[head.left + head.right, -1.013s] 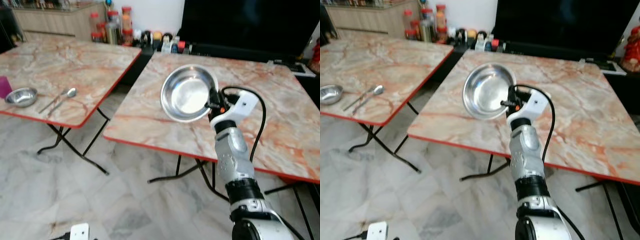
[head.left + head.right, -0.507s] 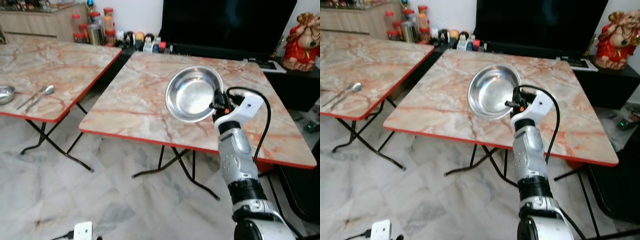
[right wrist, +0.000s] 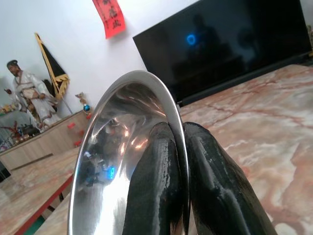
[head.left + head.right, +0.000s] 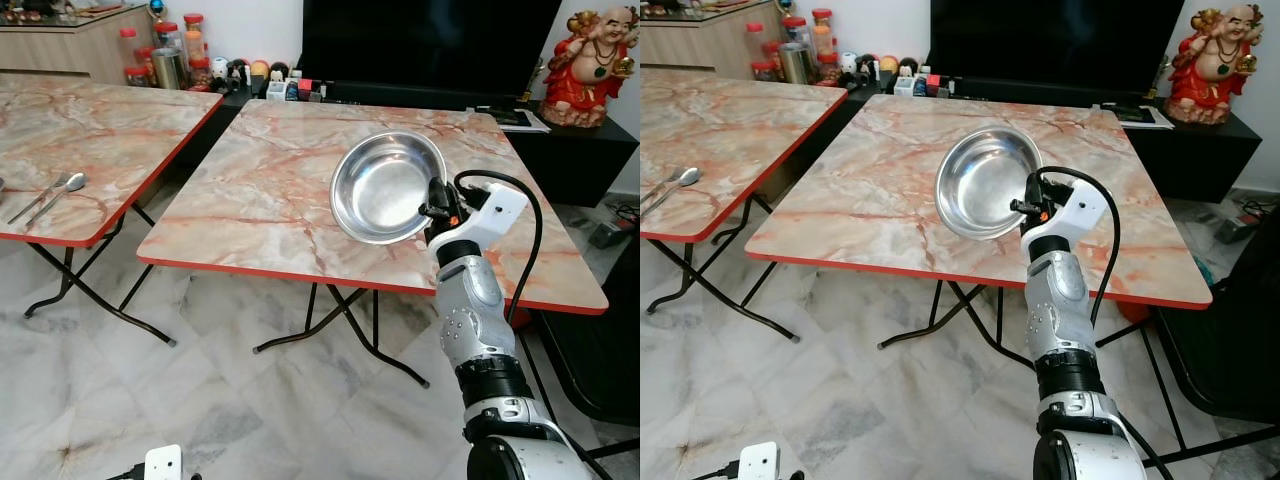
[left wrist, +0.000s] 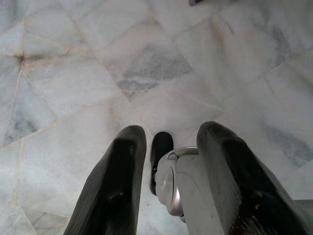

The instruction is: Setting the table

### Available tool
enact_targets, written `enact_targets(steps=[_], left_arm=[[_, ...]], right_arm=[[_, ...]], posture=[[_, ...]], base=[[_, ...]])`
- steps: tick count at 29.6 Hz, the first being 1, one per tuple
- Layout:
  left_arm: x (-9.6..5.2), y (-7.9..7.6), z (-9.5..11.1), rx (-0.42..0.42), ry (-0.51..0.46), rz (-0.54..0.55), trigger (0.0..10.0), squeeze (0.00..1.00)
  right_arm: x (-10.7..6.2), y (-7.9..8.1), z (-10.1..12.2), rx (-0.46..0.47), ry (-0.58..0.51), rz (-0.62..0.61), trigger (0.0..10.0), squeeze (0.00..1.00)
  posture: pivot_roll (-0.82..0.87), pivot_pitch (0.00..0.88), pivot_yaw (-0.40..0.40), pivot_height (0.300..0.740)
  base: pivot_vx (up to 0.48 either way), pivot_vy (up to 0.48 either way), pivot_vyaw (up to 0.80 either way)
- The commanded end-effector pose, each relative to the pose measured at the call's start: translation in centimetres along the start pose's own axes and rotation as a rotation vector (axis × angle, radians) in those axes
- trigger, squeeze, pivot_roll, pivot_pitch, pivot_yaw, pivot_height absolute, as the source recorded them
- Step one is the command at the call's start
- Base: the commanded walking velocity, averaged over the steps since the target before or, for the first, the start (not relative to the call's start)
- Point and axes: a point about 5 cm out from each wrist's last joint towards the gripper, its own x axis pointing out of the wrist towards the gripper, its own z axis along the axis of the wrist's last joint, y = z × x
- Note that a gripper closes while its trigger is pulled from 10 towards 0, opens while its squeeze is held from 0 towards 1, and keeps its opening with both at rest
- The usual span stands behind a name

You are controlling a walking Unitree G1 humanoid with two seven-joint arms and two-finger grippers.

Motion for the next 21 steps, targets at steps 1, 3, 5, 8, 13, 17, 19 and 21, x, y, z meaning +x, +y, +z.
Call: enact_targets(steps=[1, 3, 5, 8, 13, 17, 19, 21], left_arm=[[0.08, 0.19, 0.23, -0.012, -0.006, 0.013, 10.0, 0.00], [0.09, 0.18, 0.24, -0.012, -0.006, 0.013, 10.0, 0.00], [0.11, 0.13, 0.29, -0.013, -0.007, 0.012, 10.0, 0.00], [0.15, 0.07, 0.38, -0.013, -0.009, 0.012, 10.0, 0.00], [0.18, 0.05, 0.46, -0.014, -0.011, 0.013, 10.0, 0.00], [0.19, 0.05, 0.48, -0.014, -0.012, 0.014, 10.0, 0.00], [0.19, 0.06, 0.48, -0.014, -0.012, 0.014, 10.0, 0.00], [0.22, 0.08, 0.55, -0.013, -0.013, 0.014, 10.0, 0.00]], right_arm=[[0.40, 0.58, 0.82, 0.005, -0.033, 0.018, 10.0, 0.00], [0.40, 0.58, 0.80, 0.007, -0.030, 0.017, 10.0, 0.00], [0.42, 0.56, 0.79, 0.010, -0.028, 0.018, 10.0, 0.00], [0.44, 0.56, 0.82, 0.010, -0.029, 0.019, 10.0, 0.00], [0.50, 0.65, 0.86, 0.005, -0.034, 0.021, 10.0, 0.00], [0.51, 0.76, 0.83, 0.003, -0.034, 0.024, 10.0, 0.00], [0.51, 0.77, 0.82, 0.004, -0.034, 0.024, 10.0, 0.00], [0.53, 0.76, 0.77, 0.009, -0.029, 0.024, 10.0, 0.00]], posture=[[0.02, 0.000, -0.057, 0.740], [0.02, 0.000, -0.057, 0.740], [0.02, 0.000, -0.059, 0.740], [0.03, 0.000, -0.061, 0.740], [0.03, 0.000, -0.061, 0.740], [0.03, 0.000, -0.061, 0.740], [0.03, 0.000, -0.061, 0.740], [0.03, 0.000, -0.059, 0.740]], base=[[0.000, 0.000, 0.00], [0.000, 0.000, 0.00], [0.000, 0.000, 0.00], [0.263, 0.000, 0.00], [0.280, 0.000, 0.00], [0.315, 0.000, 0.00], [0.317, 0.000, 0.00], [0.358, 0.000, 0.00]])
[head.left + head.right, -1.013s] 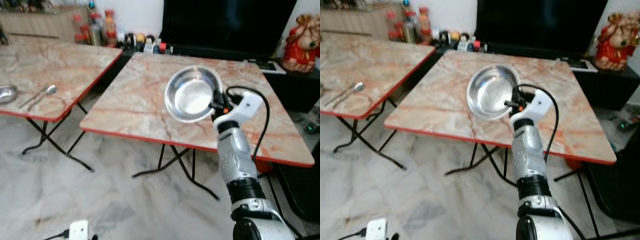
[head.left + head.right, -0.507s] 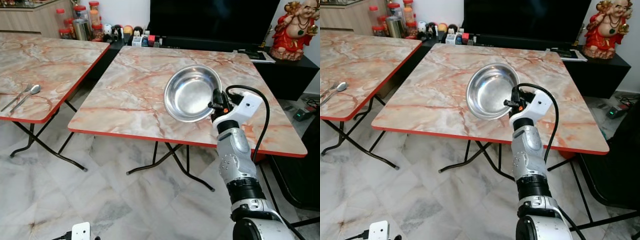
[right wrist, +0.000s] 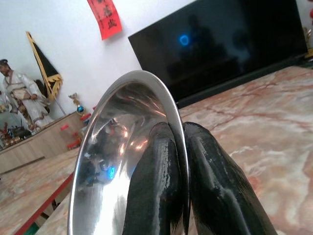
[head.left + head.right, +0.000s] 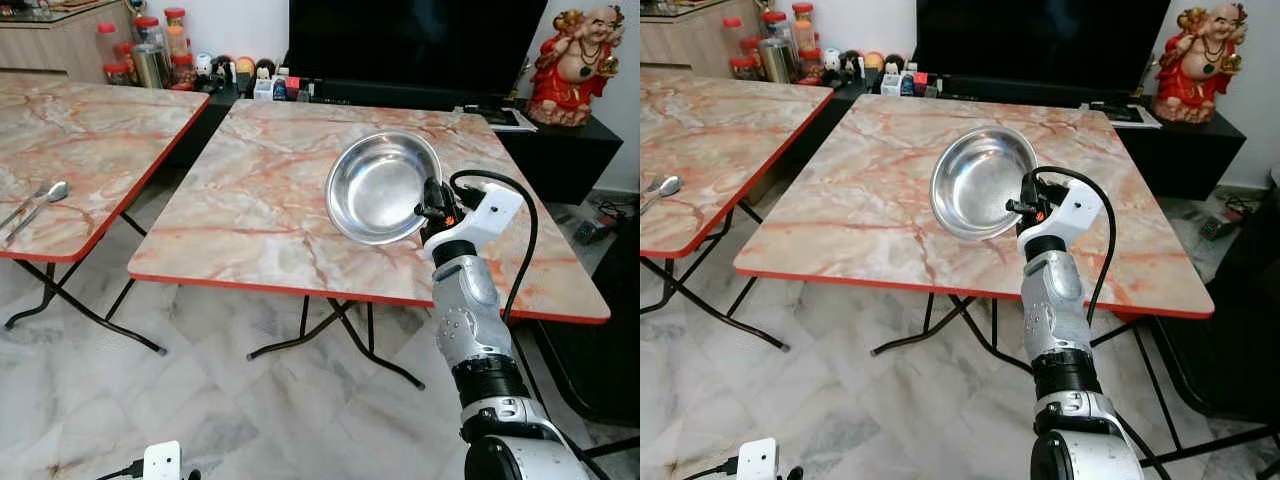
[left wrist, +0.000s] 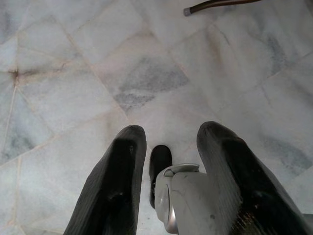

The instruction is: Setting the table

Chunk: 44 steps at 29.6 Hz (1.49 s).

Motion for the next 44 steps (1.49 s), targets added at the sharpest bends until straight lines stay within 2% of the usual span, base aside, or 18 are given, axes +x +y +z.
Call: enact_targets(steps=[1, 6, 24, 34, 39, 41, 44], left_arm=[[0.1, 0.1, 0.2, -0.011, -0.003, 0.012, 10.0, 0.00], [0.1, 0.0, 0.2, -0.011, -0.006, 0.008, 10.0, 0.00], [0.1, -0.3, 0.2, -0.007, -0.005, 0.000, 10.0, 0.00], [0.1, -0.5, 0.1, -0.004, -0.001, -0.012, 10.0, 0.00], [0.0, -0.6, -0.1, -0.003, 0.008, -0.019, 10.0, 0.00], [0.0, -0.6, -0.2, -0.001, 0.011, -0.019, 10.0, 0.00], [0.0, -0.5, -0.2, 0.000, 0.011, -0.018, 10.0, 0.00]], right_arm=[[0.5, 0.4, 0.9, 0.004, -0.030, 0.018, 10.0, 0.00], [0.5, 0.4, 0.9, 0.010, -0.030, 0.015, 10.0, 0.00], [0.5, 0.5, 0.8, -0.005, -0.027, 0.023, 10.0, 0.00], [-0.4, 0.0, -0.7, -0.007, 0.047, 0.038, 10.0, 0.00], [-0.5, -0.7, -1.1, 0.039, 0.078, -0.003, 10.0, 0.00], [-0.8, -1.4, -1.7, 0.111, 0.111, -0.050, 10.0, 0.00], [-1.0, -1.8, -2.0, 0.166, 0.124, -0.080, 10.0, 0.00]], posture=[[0.03, 0.000, -0.059, 0.740], [0.03, 0.000, -0.058, 0.740], [0.03, 0.000, -0.059, 0.740], [0.03, 0.000, -0.058, 0.740], [0.02, 0.000, -0.056, 0.740], [0.02, 0.000, -0.054, 0.740], [0.03, 0.000, -0.053, 0.740]], base=[[0.360, 0.000, 0.00], [0.368, 0.000, -0.50], [0.377, 0.000, 0.00], [0.341, 0.000, 0.00], [0.050, 0.000, 0.00], [0.000, 0.000, 0.00], [0.000, 0.000, 0.00]])
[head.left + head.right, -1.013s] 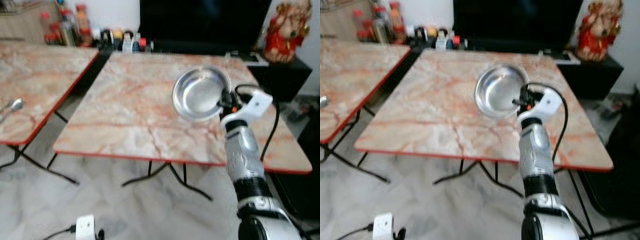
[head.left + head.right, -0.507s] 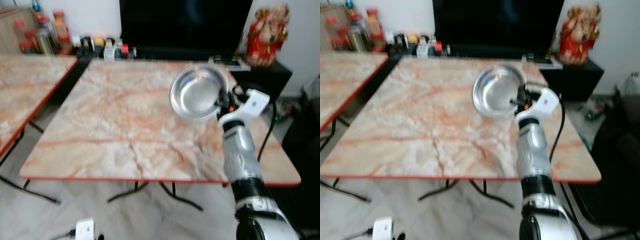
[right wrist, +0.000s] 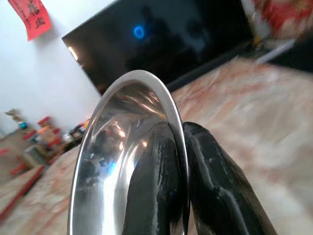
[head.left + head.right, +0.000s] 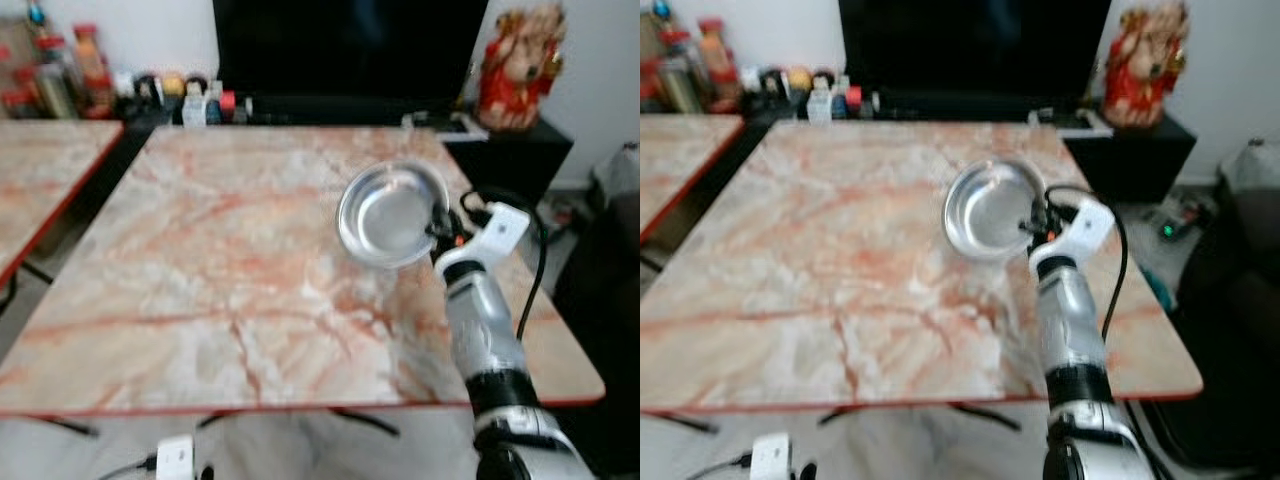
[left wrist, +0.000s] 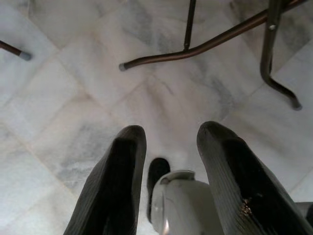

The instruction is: Setting the table

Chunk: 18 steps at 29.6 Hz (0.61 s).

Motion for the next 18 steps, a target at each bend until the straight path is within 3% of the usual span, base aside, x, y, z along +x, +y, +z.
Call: enact_targets(steps=[1, 4, 7, 14, 18], left_arm=[[-0.2, 0.1, -0.6, -0.009, 0.021, 0.006, 10.0, 0.00], [-0.2, 0.2, -0.6, -0.007, 0.022, 0.007, 10.0, 0.00], [-0.3, 0.4, -0.7, -0.004, 0.025, 0.006, 10.0, 0.00], [-0.3, 0.5, -0.8, 0.005, 0.031, 0.001, 10.0, 0.00], [-0.3, 0.6, -0.8, 0.008, 0.033, 0.000, 10.0, 0.00]], right_arm=[[0.2, -0.2, 0.3, 0.038, -0.001, -0.019, 10.0, 0.00], [0.1, -0.4, 0.2, 0.079, 0.002, -0.033, 10.0, 0.00], [0.0, -0.5, 0.2, 0.192, 0.019, -0.064, 10.0, 0.00], [-0.5, -1.1, -0.4, 0.292, 0.110, -0.113, 10.0, 0.00], [-1.0, -1.2, -0.7, 0.290, 0.167, -0.107, 10.0, 0.00]], posture=[[0.03, 0.000, -0.053, 0.740], [0.03, 0.000, -0.050, 0.740], [0.03, 0.000, -0.044, 0.740], [0.02, 0.000, -0.034, 0.740], [0.01, 0.000, -0.030, 0.740]], base=[[0.000, 0.000, 0.00], [0.000, 0.000, 0.00], [0.000, 0.000, 0.00], [0.000, 0.000, 0.00], [0.000, 0.000, 0.00]])
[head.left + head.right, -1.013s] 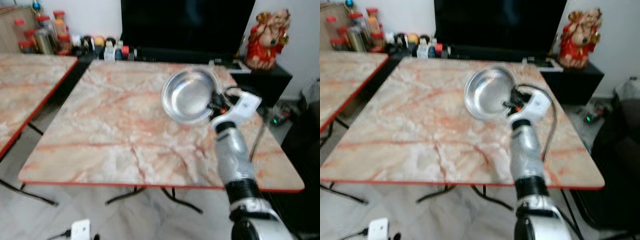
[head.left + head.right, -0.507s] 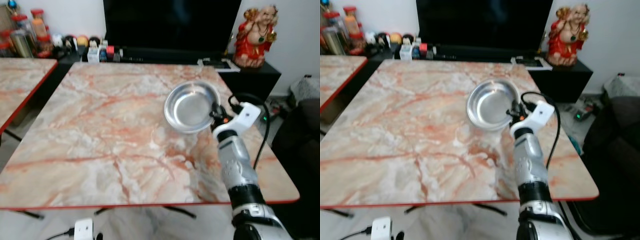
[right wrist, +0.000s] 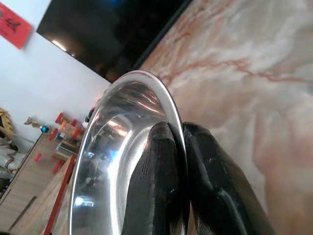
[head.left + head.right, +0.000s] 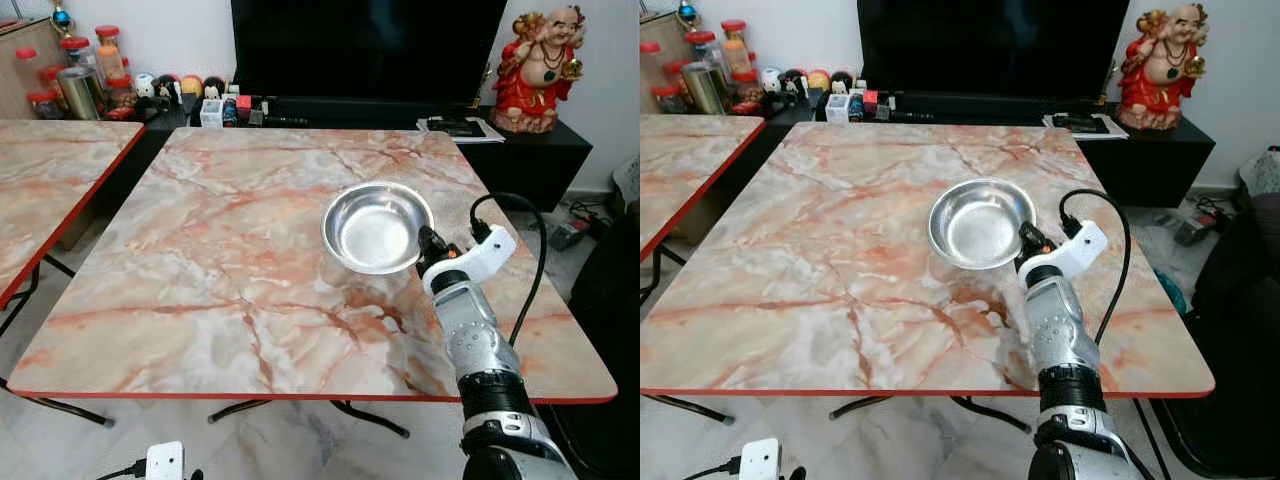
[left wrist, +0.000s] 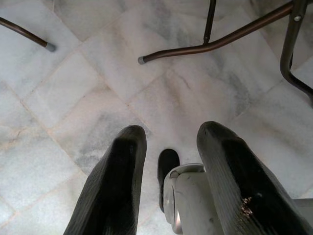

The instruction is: Setting the table

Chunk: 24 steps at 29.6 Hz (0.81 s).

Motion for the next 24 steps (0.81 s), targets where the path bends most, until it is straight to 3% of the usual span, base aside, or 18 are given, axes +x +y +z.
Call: enact_targets(steps=[1, 4, 5, 10, 18, 24], left_arm=[[-0.1, 0.2, -0.4, 0.004, 0.020, -0.002, 10.0, 0.00], [-0.1, 0.2, -0.4, 0.008, 0.022, -0.005, 10.0, 0.00], [-0.1, 0.2, -0.4, 0.014, 0.023, -0.009, 10.0, 0.00], [0.0, 0.1, -0.2, 0.017, 0.021, -0.012, 10.0, 0.00], [0.0, 0.3, 0.0, 0.010, 0.012, -0.003, 10.0, 0.00], [-0.1, 0.5, -0.2, 0.007, 0.018, 0.001, 10.0, 0.00]], right_arm=[[-0.5, 0.3, 0.4, -0.018, 0.039, 0.015, 10.0, 0.00], [-1.2, 0.3, 0.0, -0.016, 0.074, 0.049, 10.0, 0.00], [-1.6, 0.1, -0.8, -0.039, 0.144, 0.070, 10.0, 0.00], [-2.1, -0.1, -2.6, -0.077, 0.249, 0.093, 10.0, 0.00], [-2.4, 0.7, -3.4, -0.068, 0.306, 0.143, 10.0, 0.00], [-2.4, -0.3, -3.6, -0.123, 0.318, 0.098, 10.0, 0.00]], posture=[[0.01, 0.000, -0.030, 0.740], [0.01, 0.000, -0.028, 0.740], [0.00, 0.000, -0.026, 0.740], [0.00, 0.000, -0.025, 0.740], [0.02, 0.000, -0.031, 0.740], [0.02, 0.000, -0.031, 0.740]], base=[[0.000, 0.000, 0.00], [0.000, 0.000, 0.00], [0.000, 0.000, 0.00], [0.000, 0.000, 0.00], [0.000, 0.000, 0.00], [0.000, 0.000, 0.00]])
